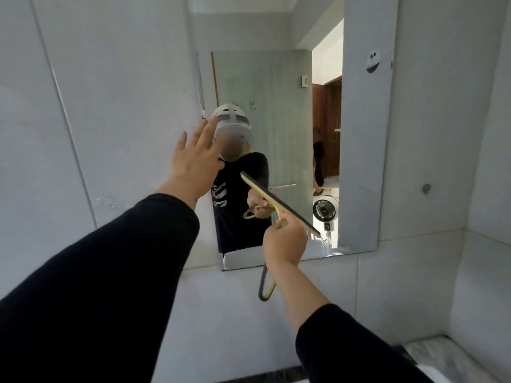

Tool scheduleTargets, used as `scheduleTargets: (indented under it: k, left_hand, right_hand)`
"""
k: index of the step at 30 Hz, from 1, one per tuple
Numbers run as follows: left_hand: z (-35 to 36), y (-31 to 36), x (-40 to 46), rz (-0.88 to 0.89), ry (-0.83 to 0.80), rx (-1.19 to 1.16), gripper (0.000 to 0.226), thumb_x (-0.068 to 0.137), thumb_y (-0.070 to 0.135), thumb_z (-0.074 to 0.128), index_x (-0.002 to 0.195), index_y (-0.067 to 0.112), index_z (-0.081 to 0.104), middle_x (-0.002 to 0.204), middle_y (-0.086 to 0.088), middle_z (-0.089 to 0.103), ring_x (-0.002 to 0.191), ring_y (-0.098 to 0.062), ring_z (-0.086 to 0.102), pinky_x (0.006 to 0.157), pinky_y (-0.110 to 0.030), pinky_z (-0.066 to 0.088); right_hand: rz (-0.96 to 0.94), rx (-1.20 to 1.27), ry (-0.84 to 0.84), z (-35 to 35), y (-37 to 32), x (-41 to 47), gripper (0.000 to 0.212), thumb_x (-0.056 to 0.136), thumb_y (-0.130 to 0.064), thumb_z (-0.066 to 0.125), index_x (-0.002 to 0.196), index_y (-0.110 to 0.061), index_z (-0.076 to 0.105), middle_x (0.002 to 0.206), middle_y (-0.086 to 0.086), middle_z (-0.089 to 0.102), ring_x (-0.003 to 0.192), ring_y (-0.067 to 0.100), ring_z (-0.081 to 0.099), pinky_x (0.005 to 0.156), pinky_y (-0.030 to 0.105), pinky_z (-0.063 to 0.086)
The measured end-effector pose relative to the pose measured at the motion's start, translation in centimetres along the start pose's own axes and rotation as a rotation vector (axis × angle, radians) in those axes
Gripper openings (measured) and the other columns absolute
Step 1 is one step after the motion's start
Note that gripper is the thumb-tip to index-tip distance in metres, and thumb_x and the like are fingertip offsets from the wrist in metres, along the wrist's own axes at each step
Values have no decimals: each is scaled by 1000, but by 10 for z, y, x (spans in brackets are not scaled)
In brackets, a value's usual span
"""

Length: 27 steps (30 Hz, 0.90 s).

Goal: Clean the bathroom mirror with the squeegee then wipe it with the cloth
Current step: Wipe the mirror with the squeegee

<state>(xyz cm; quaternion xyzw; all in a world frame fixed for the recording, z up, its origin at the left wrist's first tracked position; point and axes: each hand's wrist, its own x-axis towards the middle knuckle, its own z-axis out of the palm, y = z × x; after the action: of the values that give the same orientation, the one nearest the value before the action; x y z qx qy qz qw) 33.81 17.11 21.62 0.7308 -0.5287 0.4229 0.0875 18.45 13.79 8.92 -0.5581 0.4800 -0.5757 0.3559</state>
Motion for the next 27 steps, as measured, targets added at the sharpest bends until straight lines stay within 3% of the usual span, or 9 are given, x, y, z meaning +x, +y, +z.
scheduleTargets:
  k: [7, 12, 18, 21, 24, 27]
  left_hand:
    - [-1, 0, 0, -19, -28, -66, 64, 100, 39, 39, 152, 31, 3, 161, 1, -13, 148, -19, -8, 119, -48, 10]
    - [-2, 5, 0, -48, -35, -114, 62, 99, 37, 41, 152, 30, 8, 161, 2, -9, 148, -20, -5, 118, -51, 8]
    - [-12, -4, -6, -78, 105, -215, 52, 102, 30, 36, 150, 28, 16, 161, 2, 8, 148, -20, 4, 118, -54, 6]
    - [-16, -9, -3, -119, 100, -218, 51, 103, 35, 30, 151, 28, 13, 161, 1, 8, 149, -20, 2, 119, -52, 4]
    - [-14, -11, -3, -140, 95, -206, 52, 104, 34, 28, 152, 27, 10, 162, 0, 5, 149, -19, 0, 119, -51, 4]
    - [-8, -8, -5, -150, 54, -207, 54, 104, 34, 24, 152, 27, 2, 162, 0, -2, 148, -19, -3, 120, -49, 3]
  right_hand:
    - [-245, -215, -121, 11, 4, -17, 33, 97, -12, 44, 125, -20, 60, 99, 3, 71, 90, 18, 66, 63, 20, 44]
    - [-352, -404, -182, 3, 10, -14, 39, 98, -13, 43, 133, -26, 54, 99, 4, 69, 90, 21, 63, 65, 27, 46]
    - [-725, -572, -124, -11, -4, 1, 48, 96, -11, 40, 137, -35, 47, 100, 3, 67, 85, 27, 65, 66, 33, 51]
    - [-927, -646, -78, -6, -20, 14, 49, 90, -7, 47, 133, -29, 54, 88, 6, 67, 71, 31, 65, 52, 31, 42]
    - [-1104, -831, -79, 0, -24, 21, 47, 67, -5, 71, 110, -25, 72, 61, 2, 60, 40, 24, 57, 39, 22, 31]
    - [-1211, -853, -88, 5, -19, 27, 46, 58, -7, 76, 101, -24, 74, 55, -1, 55, 31, 19, 49, 39, 17, 21]
